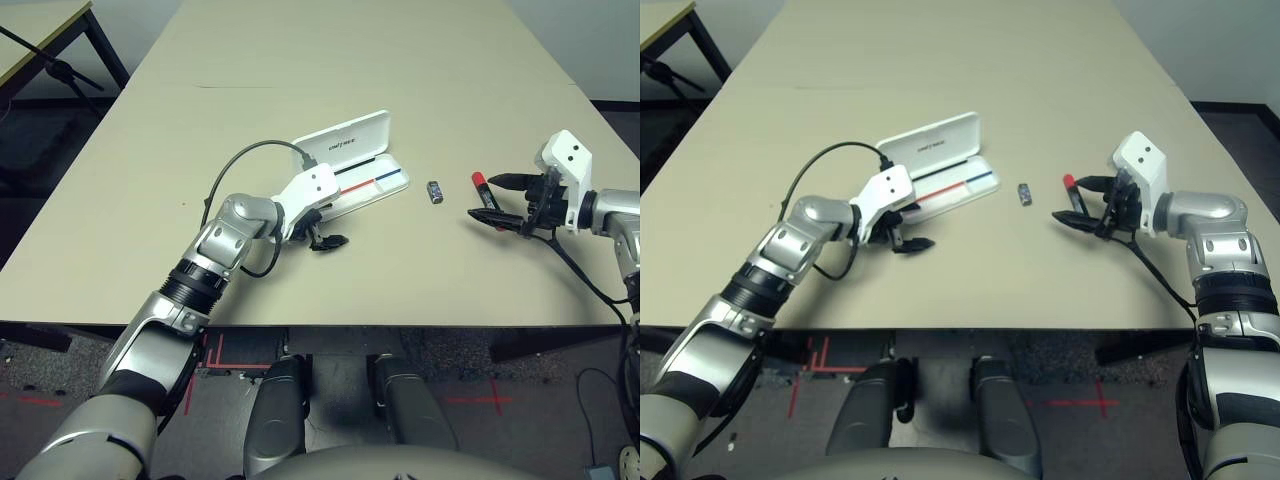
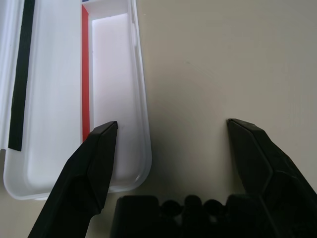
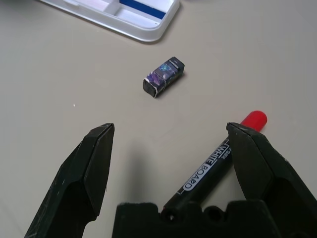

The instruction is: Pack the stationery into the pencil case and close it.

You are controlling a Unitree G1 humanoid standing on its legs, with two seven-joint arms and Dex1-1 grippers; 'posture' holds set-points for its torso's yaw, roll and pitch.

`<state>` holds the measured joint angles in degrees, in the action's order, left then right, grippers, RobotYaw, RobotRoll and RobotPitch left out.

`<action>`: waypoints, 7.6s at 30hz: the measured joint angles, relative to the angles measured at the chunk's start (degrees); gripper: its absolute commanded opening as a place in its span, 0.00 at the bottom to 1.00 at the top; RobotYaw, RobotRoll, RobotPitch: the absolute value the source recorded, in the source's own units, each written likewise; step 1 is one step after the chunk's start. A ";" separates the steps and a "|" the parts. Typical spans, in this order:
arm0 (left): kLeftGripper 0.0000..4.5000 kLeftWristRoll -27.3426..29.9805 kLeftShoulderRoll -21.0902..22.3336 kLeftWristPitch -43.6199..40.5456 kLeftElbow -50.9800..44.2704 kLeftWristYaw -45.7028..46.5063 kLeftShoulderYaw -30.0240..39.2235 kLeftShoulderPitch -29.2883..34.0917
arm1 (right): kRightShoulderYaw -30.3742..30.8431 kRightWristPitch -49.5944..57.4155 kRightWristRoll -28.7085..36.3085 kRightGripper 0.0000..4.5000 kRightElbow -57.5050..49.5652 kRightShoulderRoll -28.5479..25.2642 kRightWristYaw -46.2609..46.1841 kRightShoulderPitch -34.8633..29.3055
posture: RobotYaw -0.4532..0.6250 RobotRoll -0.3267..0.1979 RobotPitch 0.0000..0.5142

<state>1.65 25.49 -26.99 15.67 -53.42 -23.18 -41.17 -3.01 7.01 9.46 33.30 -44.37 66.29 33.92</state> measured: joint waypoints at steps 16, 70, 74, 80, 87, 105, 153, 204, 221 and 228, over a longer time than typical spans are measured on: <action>0.01 -2.31 -0.45 -0.05 3.17 -1.61 0.19 -2.81 | -0.08 -0.02 0.11 1.00 -1.21 0.29 -2.59 -0.99 | 0.38 0.62 0.28; 0.52 -0.66 13.01 14.49 -19.20 -15.01 -0.57 12.92 | 2.54 -7.05 -3.15 1.00 9.43 4.03 -0.23 5.84 | 0.45 0.62 0.27; 0.88 0.37 13.09 15.08 -19.66 -15.06 0.85 12.92 | 2.54 -7.05 -3.15 1.00 9.43 4.13 0.13 5.81 | 0.45 0.62 0.26; 1.00 4.83 13.85 13.13 -25.14 -15.78 4.87 13.27 | 2.54 -7.16 -3.18 1.00 9.56 4.24 0.48 5.82 | 0.46 0.62 0.26; 1.00 9.76 16.32 7.85 -30.95 -15.69 9.65 15.14 | 2.44 -1.94 -2.41 1.00 7.69 2.61 3.23 5.45 | 0.46 0.62 0.26; 1.00 11.08 17.64 6.16 -32.94 -14.59 10.50 15.34 | 1.42 55.51 -0.54 1.00 -16.05 0.12 -19.32 9.49 | 0.43 0.62 0.28; 1.00 10.80 18.11 3.12 -37.23 -11.40 9.24 16.74 | 8.98 36.62 -10.16 0.11 10.74 0.96 -16.76 16.69 | 0.49 0.62 0.26; 1.00 10.44 18.05 3.85 -35.87 -11.87 8.32 17.05 | 25.19 15.69 -9.16 0.11 -28.12 5.55 18.38 12.39 | 0.53 0.62 0.29; 1.00 10.19 18.06 2.77 -37.39 -10.23 8.32 17.56 | 29.28 15.64 -12.77 0.11 -27.94 12.45 10.44 12.86 | 0.55 0.62 0.29; 1.00 10.14 18.06 2.76 -37.42 -9.99 8.32 17.58 | 29.54 12.15 -13.14 0.34 -26.40 14.03 8.77 12.85 | 0.55 0.62 0.29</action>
<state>11.79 43.55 -24.23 -21.75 -63.41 -14.87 -23.60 26.53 19.15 -3.68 6.91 -30.35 75.07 46.78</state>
